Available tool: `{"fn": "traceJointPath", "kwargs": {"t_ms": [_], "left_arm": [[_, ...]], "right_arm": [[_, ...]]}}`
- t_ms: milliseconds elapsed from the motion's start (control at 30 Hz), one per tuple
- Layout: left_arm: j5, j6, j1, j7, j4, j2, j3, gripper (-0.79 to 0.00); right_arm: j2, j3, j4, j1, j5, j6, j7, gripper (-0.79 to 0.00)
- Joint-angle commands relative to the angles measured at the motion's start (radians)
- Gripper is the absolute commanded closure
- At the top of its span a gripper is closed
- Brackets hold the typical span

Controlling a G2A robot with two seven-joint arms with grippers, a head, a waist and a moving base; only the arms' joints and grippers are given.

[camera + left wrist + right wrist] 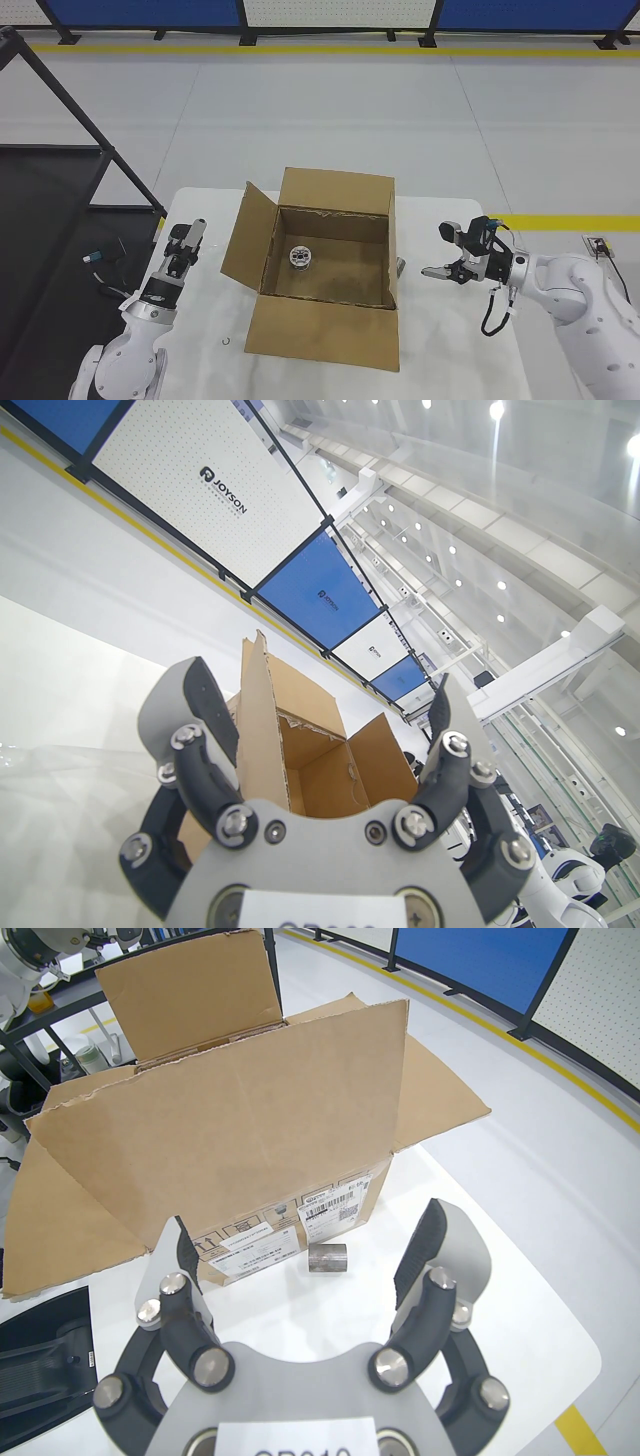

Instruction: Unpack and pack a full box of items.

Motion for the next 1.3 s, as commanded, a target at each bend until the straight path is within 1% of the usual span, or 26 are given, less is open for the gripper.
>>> {"fn": "traceJointPath", "kwargs": {"t_ms": [0, 533, 600, 733, 867, 933, 1033, 1133, 1200, 1267], "left_arm": [[0.0, 0.0, 0.0, 0.0, 0.0, 0.0, 0.0, -0.785], [0.0, 0.0, 0.0, 0.0, 0.0, 0.0, 0.0, -0.785], [0.0, 0.0, 0.0, 0.0, 0.0, 0.0, 0.0, -0.785], [0.0, 0.0, 0.0, 0.0, 0.0, 0.0, 0.0, -0.785], [0.0, 0.0, 0.0, 0.0, 0.0, 0.0, 0.0, -0.785], [0.0, 0.0, 0.0, 0.0, 0.0, 0.0, 0.0, -0.785], [0.0, 0.0, 0.0, 0.0, 0.0, 0.0, 0.0, -0.785], [0.0, 0.0, 0.0, 0.0, 0.0, 0.0, 0.0, -0.785], [0.0, 0.0, 0.0, 0.0, 0.0, 0.0, 0.0, -0.785], [0.0, 0.0, 0.0, 0.0, 0.0, 0.0, 0.0, -0.785]], "right_arm": [[0.0, -0.001, 0.001, 0.0, 0.0, 0.0, 0.0, -0.785], [0.0, -0.002, -0.006, -0.001, -0.004, 0.002, 0.0, -0.785], [0.005, -0.005, -0.063, -0.002, -0.052, 0.0, 0.018, -0.785], [0.028, -0.033, -0.153, 0.028, -0.075, 0.0, 0.084, -0.785], [0.061, -0.129, -0.173, 0.099, -0.043, 0.0, 0.176, -0.785], [0.08, -0.208, -0.16, 0.15, -0.021, 0.0, 0.237, -0.785], [0.106, -0.334, -0.101, 0.244, 0.002, 0.0, 0.292, -0.785], [0.121, -0.458, -0.015, 0.332, 0.018, 0.0, 0.257, -0.785], [0.129, -0.553, 0.023, 0.381, 0.021, 0.0, 0.214, -0.785], [0.136, -0.641, 0.062, 0.43, -0.005, 0.0, 0.144, -0.785]]}}
